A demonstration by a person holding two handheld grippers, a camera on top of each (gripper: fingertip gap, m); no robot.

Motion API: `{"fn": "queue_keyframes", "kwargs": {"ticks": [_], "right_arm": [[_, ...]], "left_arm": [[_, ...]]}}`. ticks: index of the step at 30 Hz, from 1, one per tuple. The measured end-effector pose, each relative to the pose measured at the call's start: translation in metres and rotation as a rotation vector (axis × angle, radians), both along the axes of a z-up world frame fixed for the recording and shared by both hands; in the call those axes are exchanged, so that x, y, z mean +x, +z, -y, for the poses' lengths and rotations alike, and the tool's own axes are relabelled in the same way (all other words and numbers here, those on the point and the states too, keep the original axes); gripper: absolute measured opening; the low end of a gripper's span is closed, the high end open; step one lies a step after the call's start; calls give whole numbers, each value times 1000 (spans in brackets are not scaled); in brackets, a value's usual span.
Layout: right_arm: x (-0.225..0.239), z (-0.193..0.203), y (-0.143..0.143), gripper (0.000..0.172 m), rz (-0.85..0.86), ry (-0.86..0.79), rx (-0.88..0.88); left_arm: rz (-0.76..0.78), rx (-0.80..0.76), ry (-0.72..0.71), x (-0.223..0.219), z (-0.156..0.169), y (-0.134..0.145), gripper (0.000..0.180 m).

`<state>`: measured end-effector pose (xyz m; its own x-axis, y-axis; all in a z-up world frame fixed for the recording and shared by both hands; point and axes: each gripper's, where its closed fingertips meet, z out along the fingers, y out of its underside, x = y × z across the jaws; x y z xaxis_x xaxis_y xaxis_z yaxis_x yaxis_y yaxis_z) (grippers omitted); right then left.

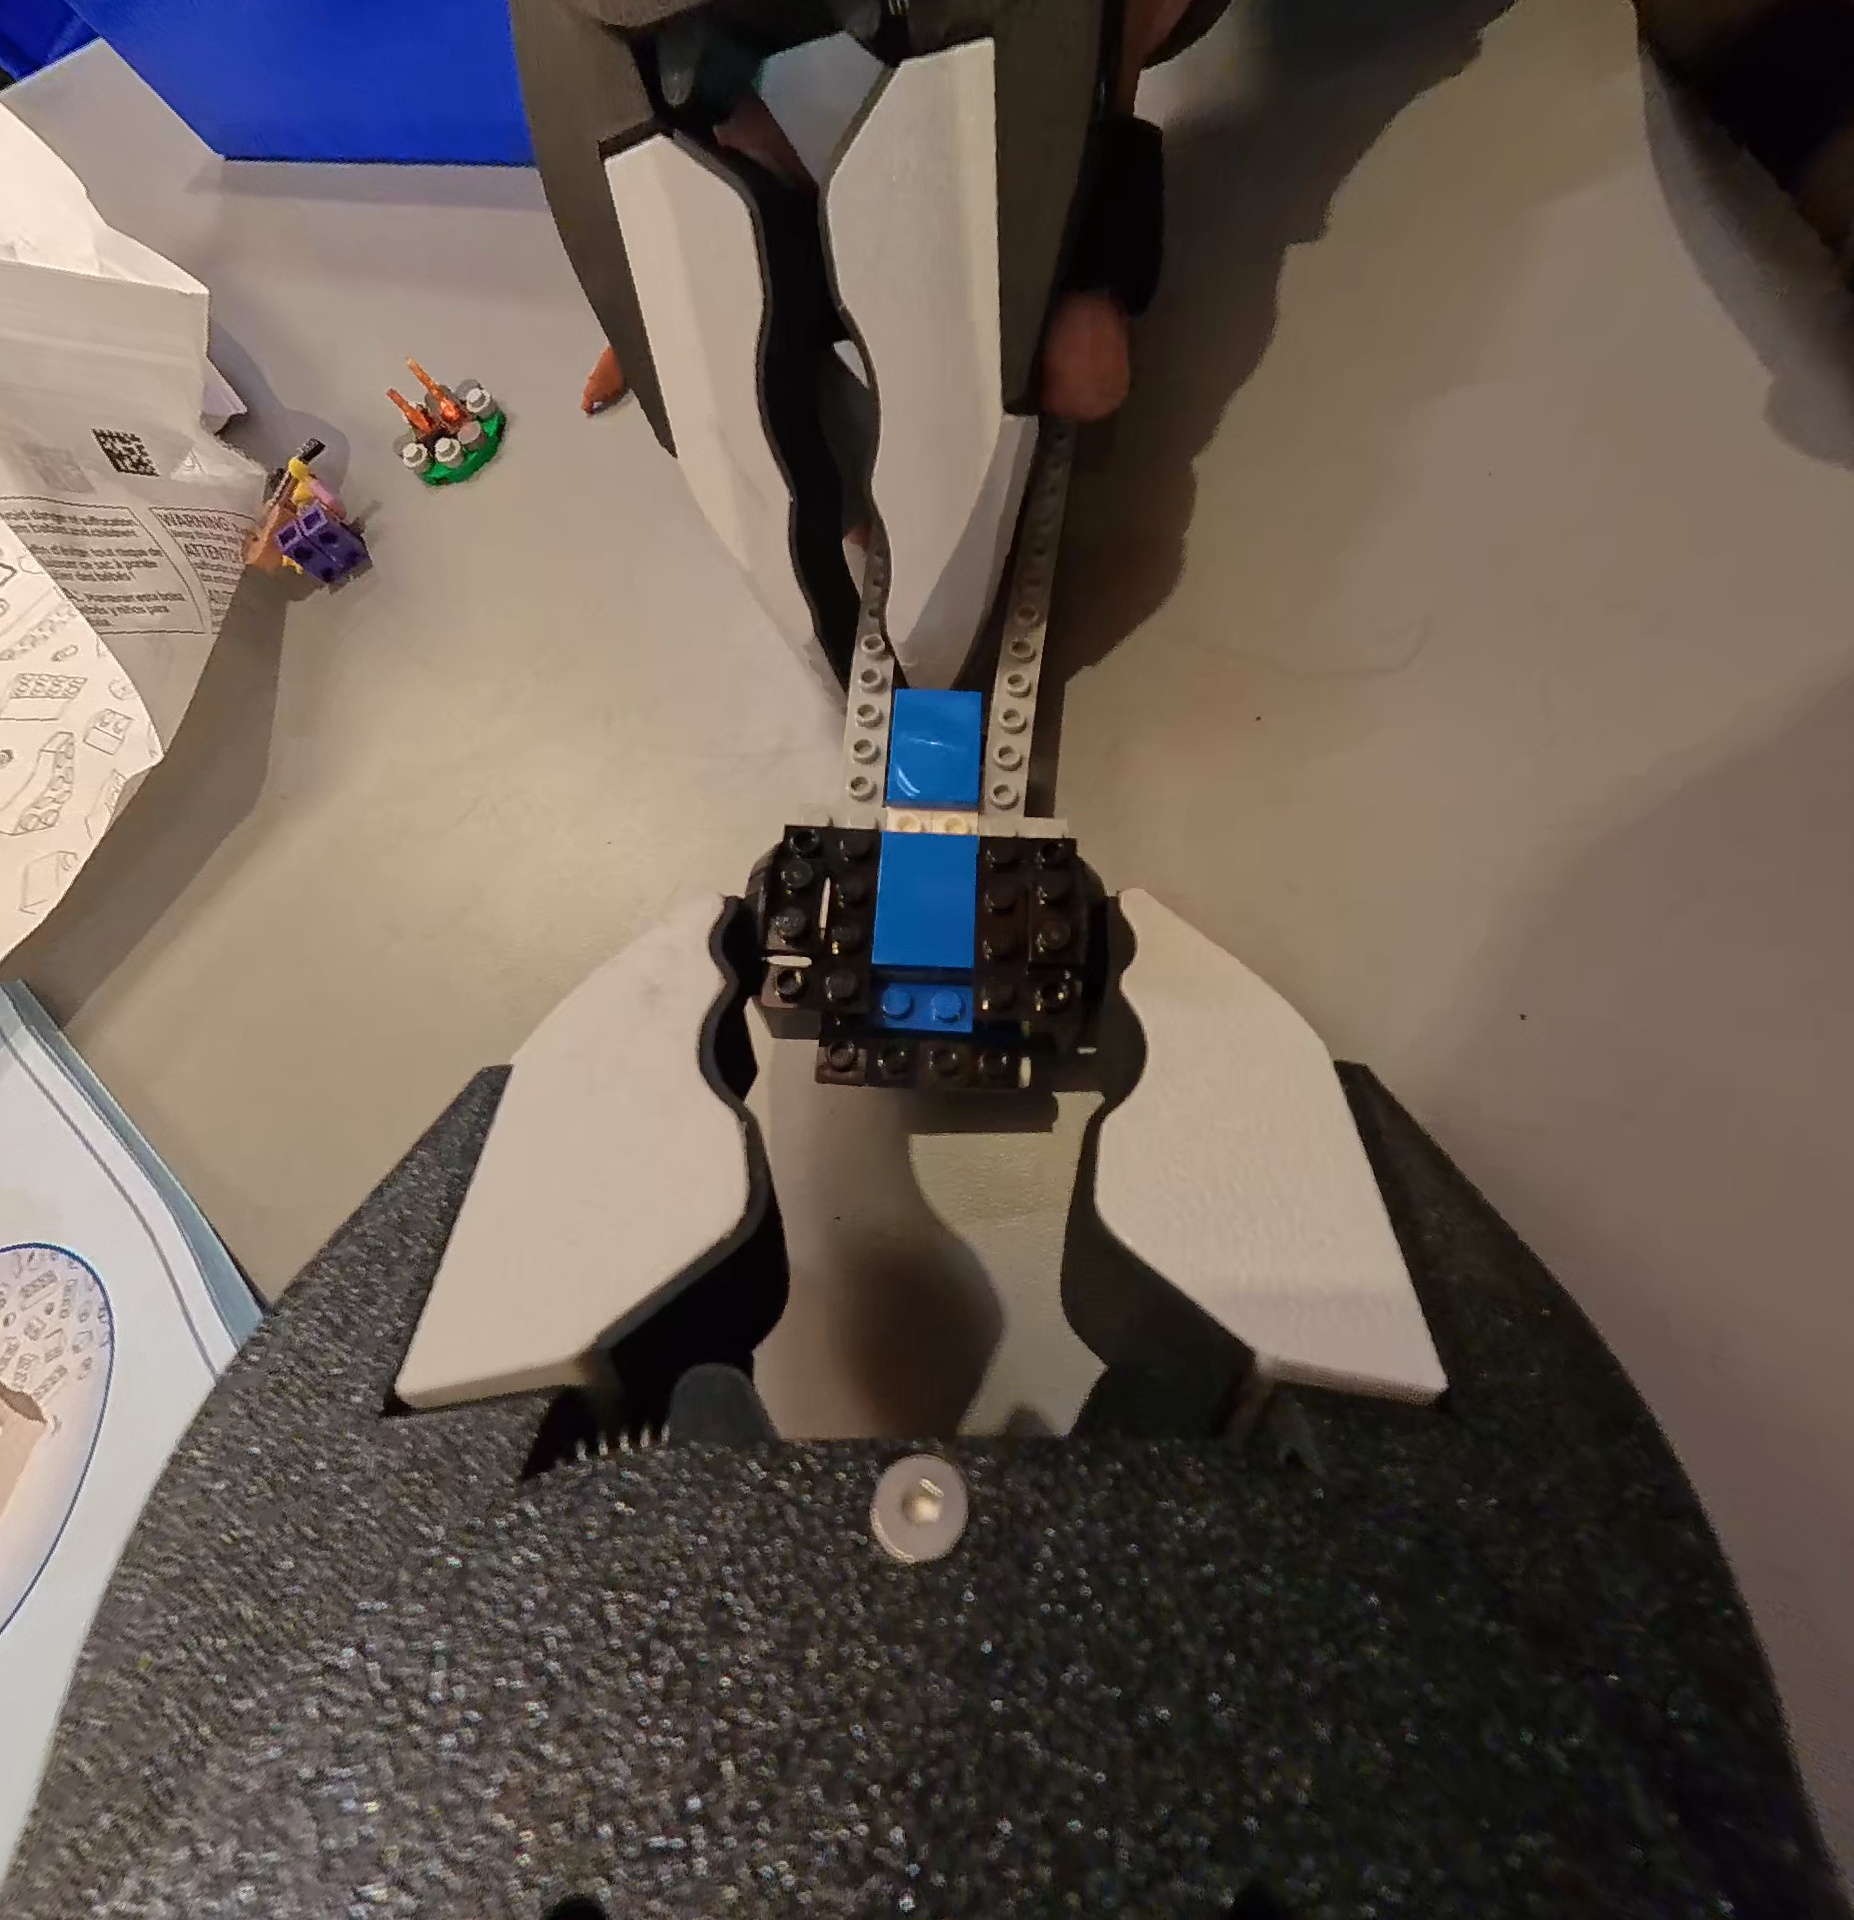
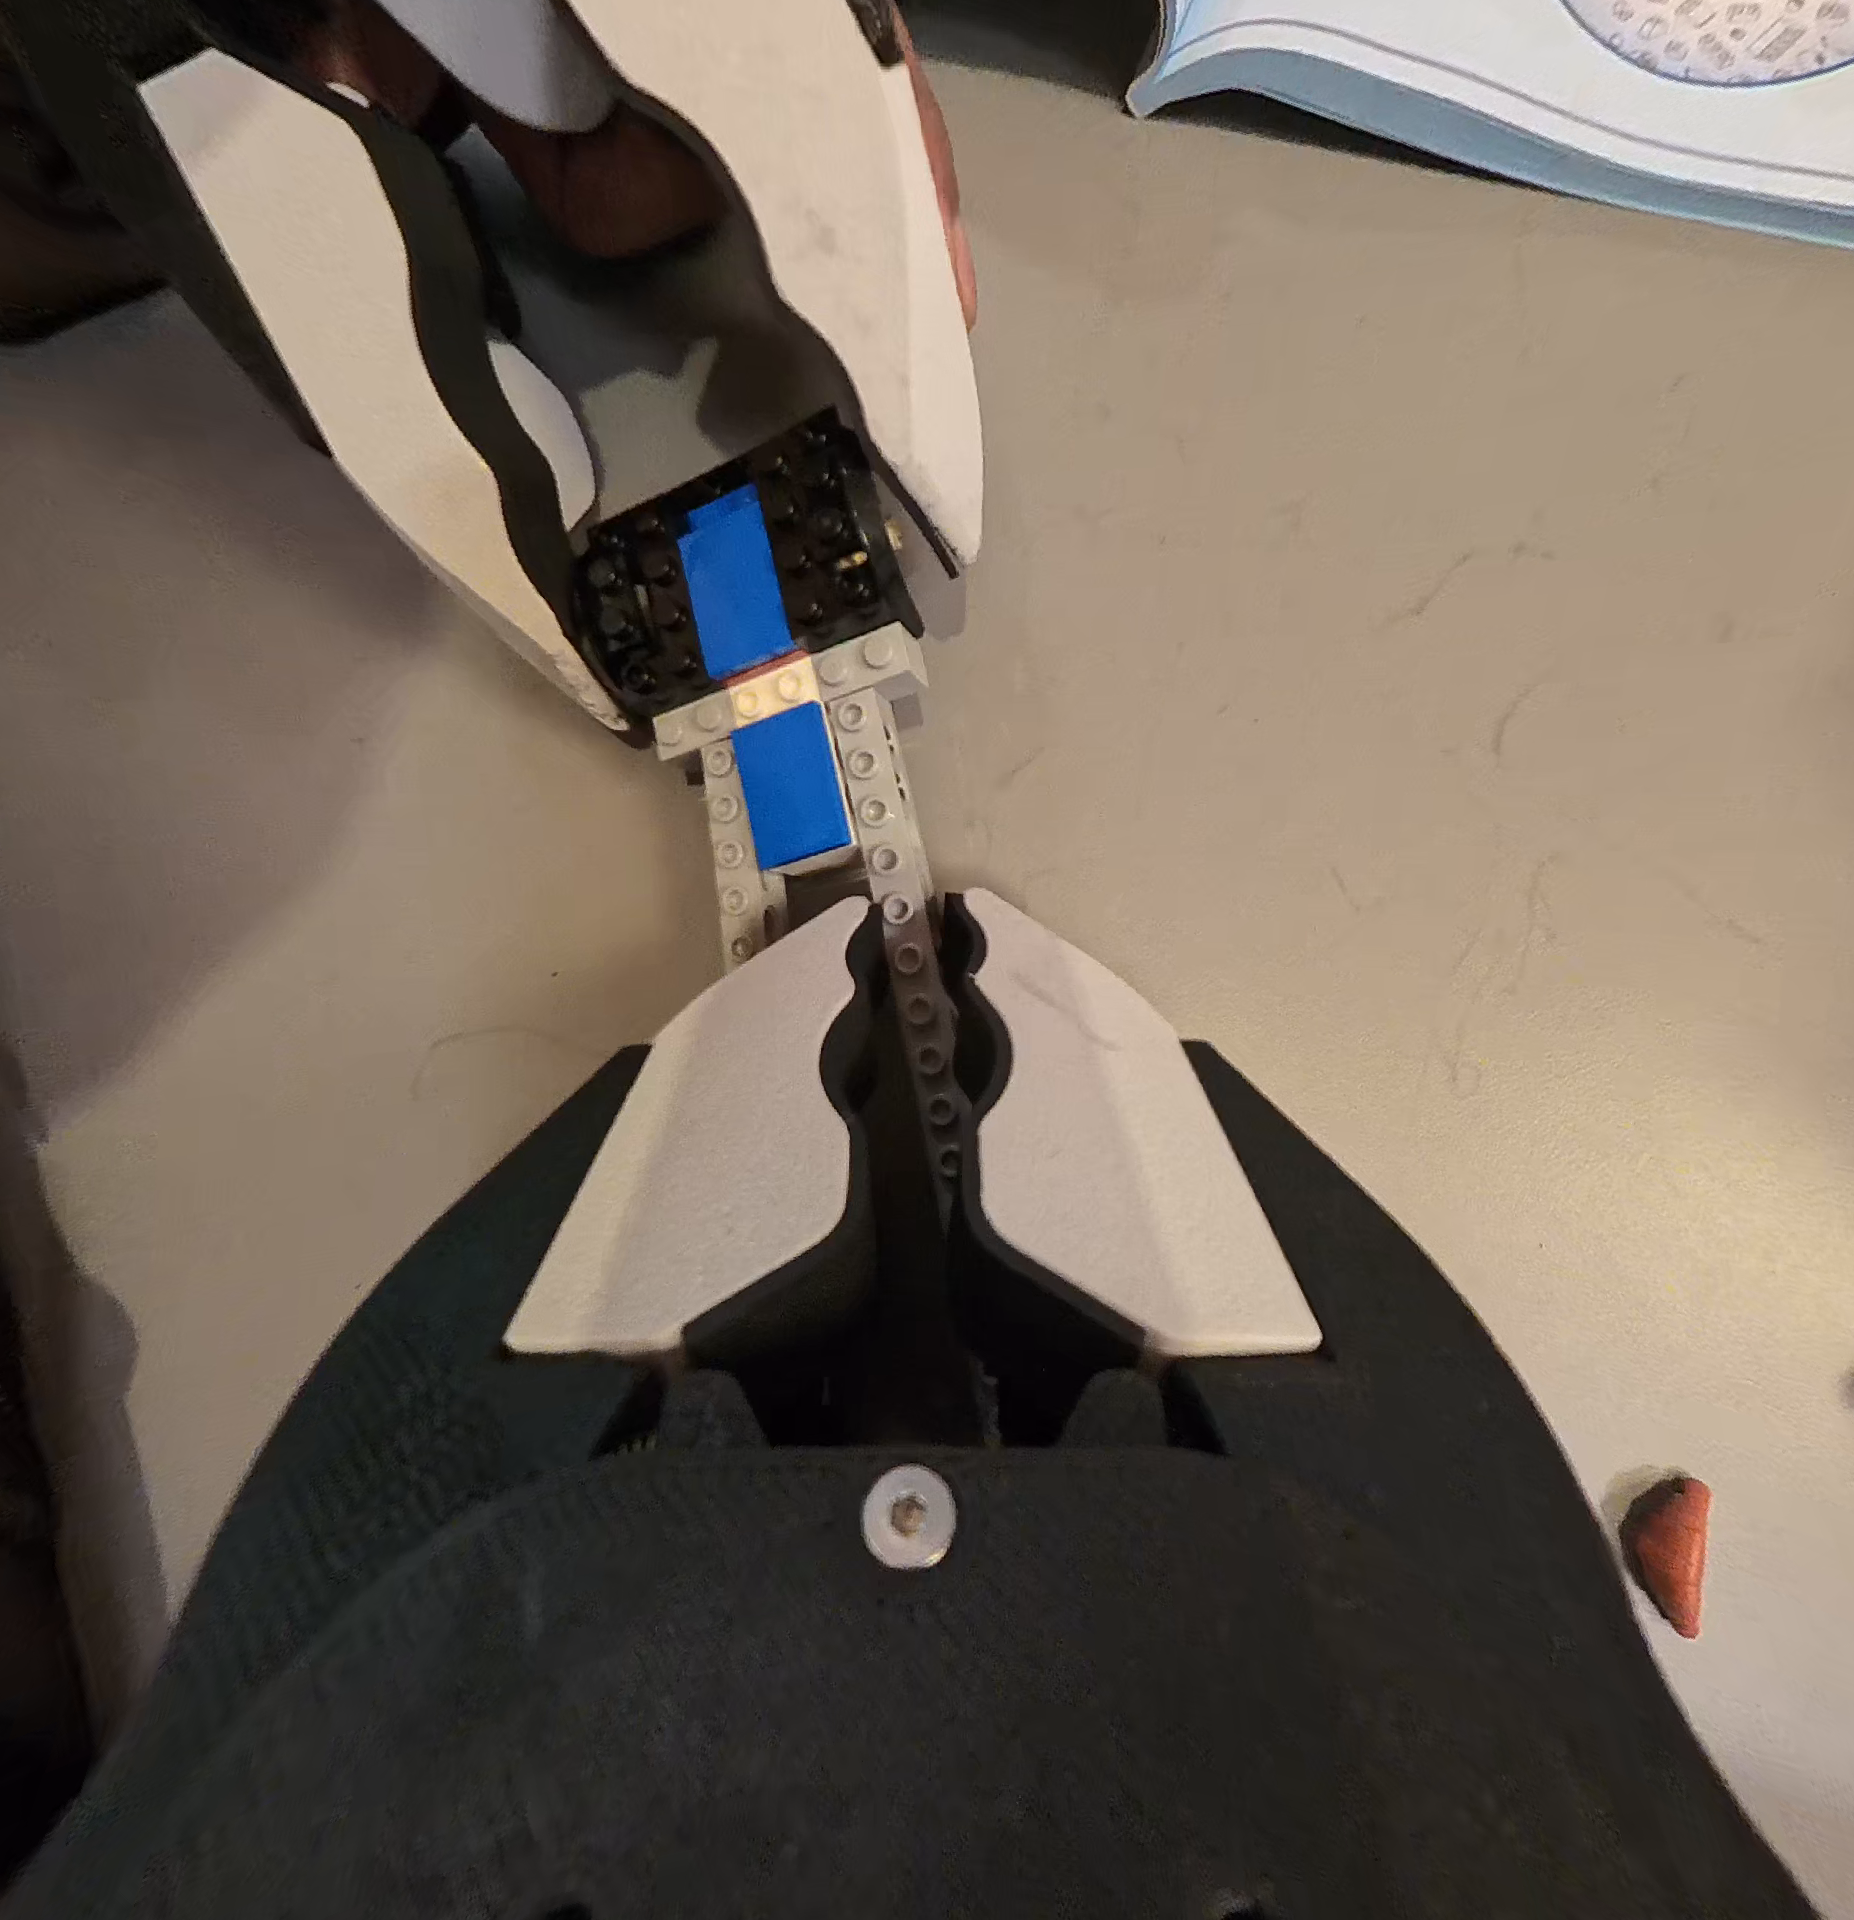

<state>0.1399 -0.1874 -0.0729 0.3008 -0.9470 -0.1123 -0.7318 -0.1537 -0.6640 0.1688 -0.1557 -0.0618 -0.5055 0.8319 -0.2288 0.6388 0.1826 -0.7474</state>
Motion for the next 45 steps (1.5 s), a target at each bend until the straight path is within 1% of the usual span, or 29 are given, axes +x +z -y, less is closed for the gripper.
{"fn": "queue_keyframes", "kwargs": {"ticks": [4, 11, 14, 17, 21, 23, 25, 29, 30, 35, 38, 42, 45], "right_arm": [[-1, 3, -3, 10, 27, 52, -110], [0, 7, -3, 10, 32, 22, -113], [-1, 5, -3, 9, 62, 93, -180], [-3, 3, -1, 8, 98, 170, -199], [-4, -2, 3, 7, 140, 234, -226], [-5, -8, 7, 9, 163, 271, -227], [-7, -10, 4, 12, 135, 298, -260], [-9, -12, 1, 10, 93, 333, -305], [-8, -12, 0, 10, 81, 328, -299], [-2, -2, 5, 8, 71, 189, -181], [-2, 0, 4, 7, 42, 127, -133], [-3, 0, 3, 8, 13, 103, -68], [-4, -2, 3, 8, 26, 146, -86]], "left_arm": [[22, 14, 0, -1, 0, -4, 63], [19, 39, 16, 0, 3, -6, 63], [18, 58, 2, -2, 1, -7, 63], [17, 62, -13, -4, -1, -7, 63], [18, 54, -31, -7, -2, -7, 63], [23, 46, -57, -11, -4, -6, 63], [26, 51, -69, -14, -5, -7, 63], [29, 48, -80, -16, -7, -7, 63], [29, 44, -72, -16, -7, -7, 63], [-17, 13, -16, -15, -1, 2, 63], [23, 3, -1, -13, 1, -2, 63], [64, -28, -9, -12, 1, -3, 63], [57, -27, -23, -14, -1, -3, 63]]}}
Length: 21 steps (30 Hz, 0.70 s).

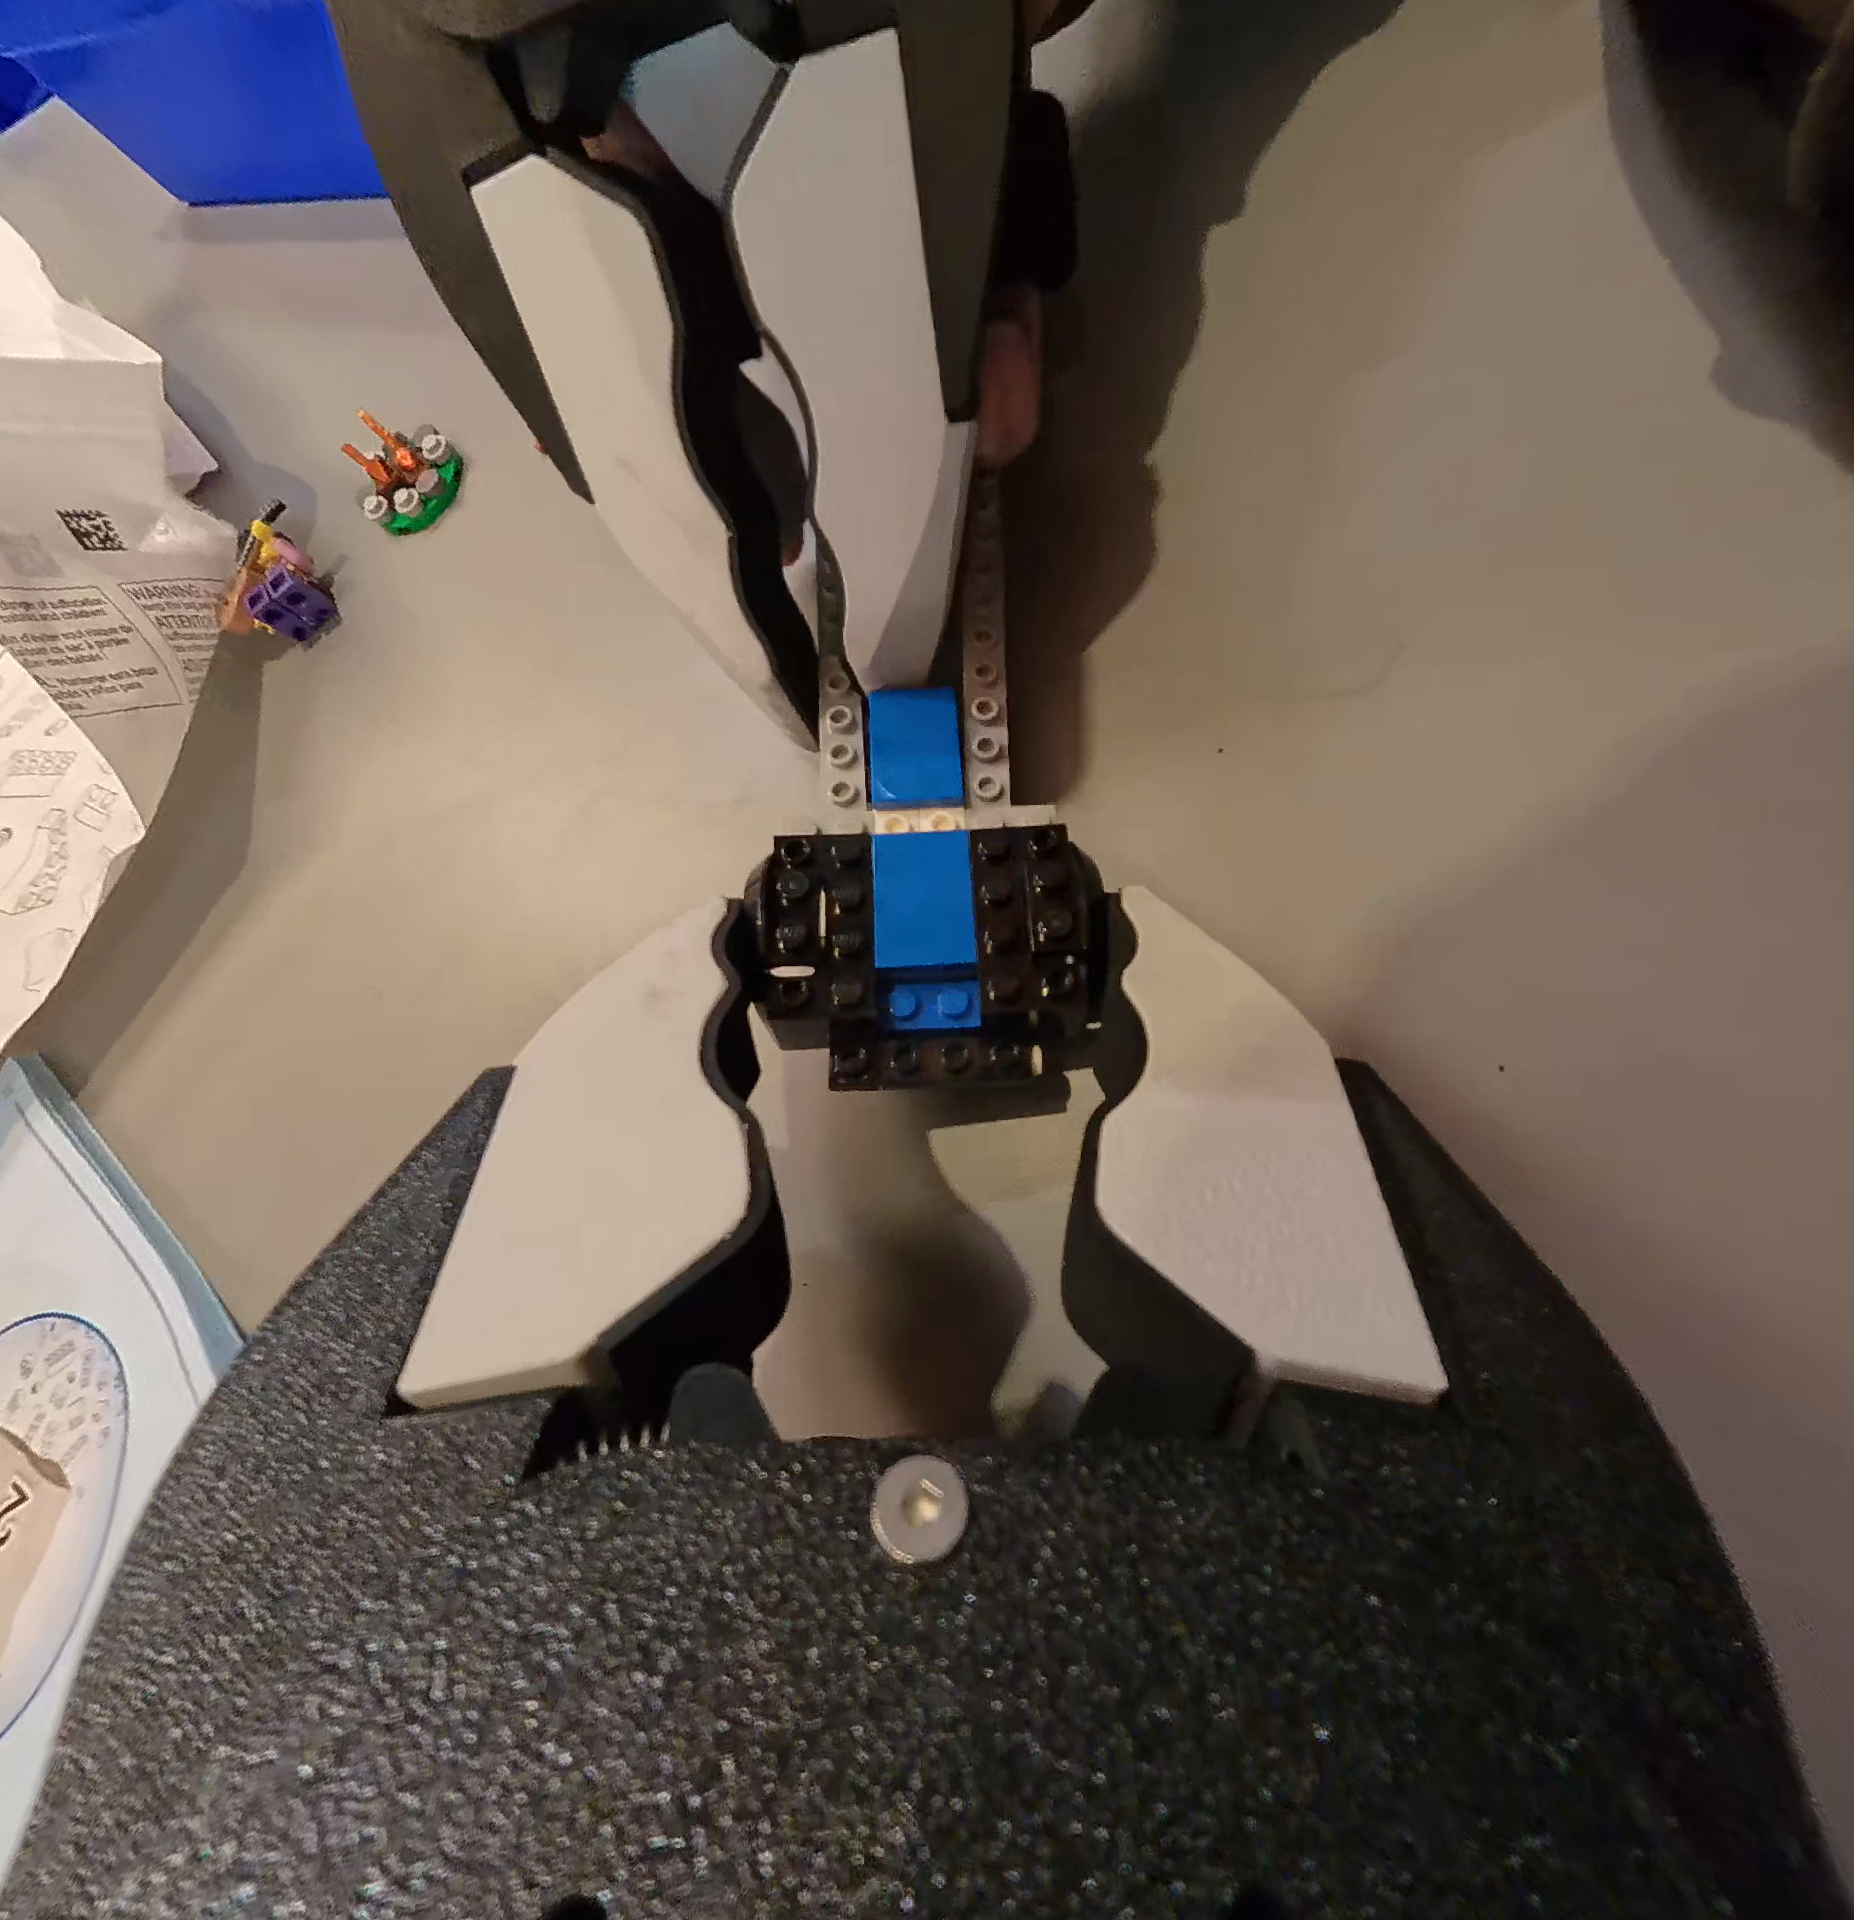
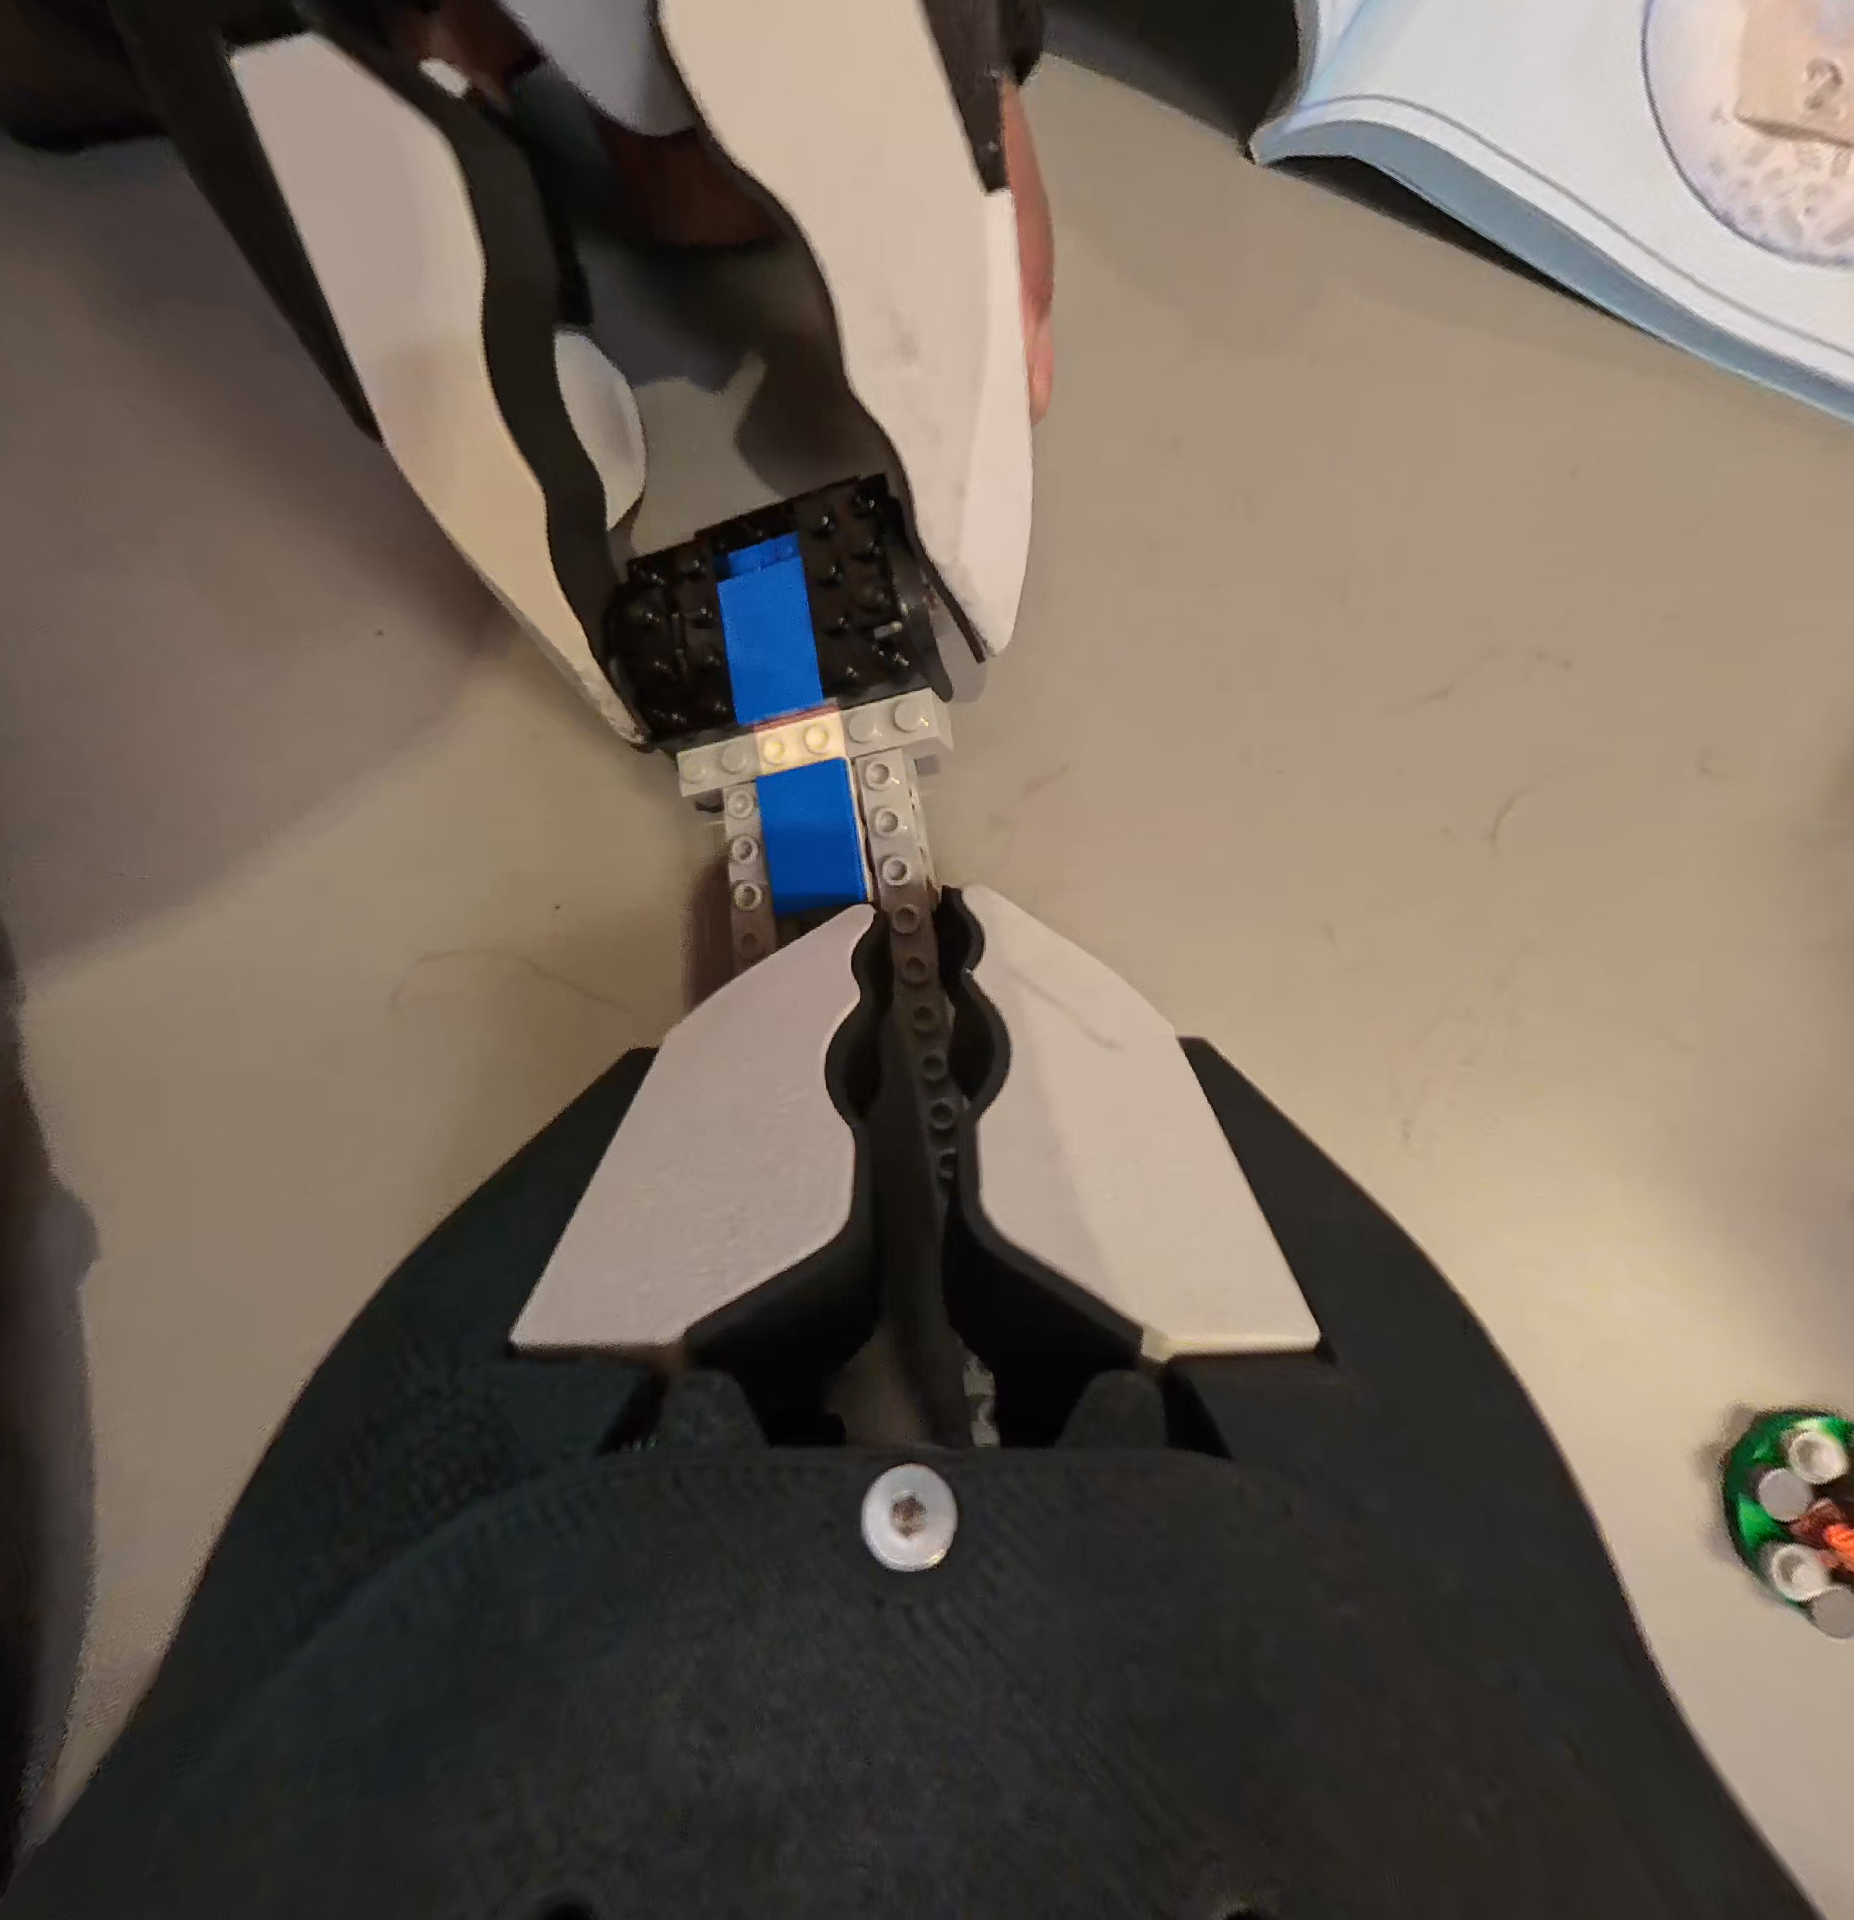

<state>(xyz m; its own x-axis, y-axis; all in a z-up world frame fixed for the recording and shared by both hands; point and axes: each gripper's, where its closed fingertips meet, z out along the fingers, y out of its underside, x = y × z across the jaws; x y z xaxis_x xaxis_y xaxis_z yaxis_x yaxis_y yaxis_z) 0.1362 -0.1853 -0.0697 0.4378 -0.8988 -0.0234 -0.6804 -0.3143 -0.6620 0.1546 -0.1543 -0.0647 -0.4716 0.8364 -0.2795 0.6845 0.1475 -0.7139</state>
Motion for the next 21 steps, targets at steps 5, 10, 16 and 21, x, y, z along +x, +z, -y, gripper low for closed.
{"fn": "queue_keyframes", "kwargs": {"ticks": [5, 10, 16, 21], "right_arm": [[-1, 1, 1, 8, 23, 40, -32], [9, 44, 8, 8, 64, -220, -113], [7, 35, 16, 8, 91, -176, -73], [3, 38, 11, 8, 62, -188, 17]], "left_arm": [[-29, 7, -8, -2, -1, 2, 63], [-29, 24, -150, -29, -20, 0, 63], [-46, 74, -55, -20, -10, -2, 63], [-63, 108, -4, -7, -8, -2, 63]]}}
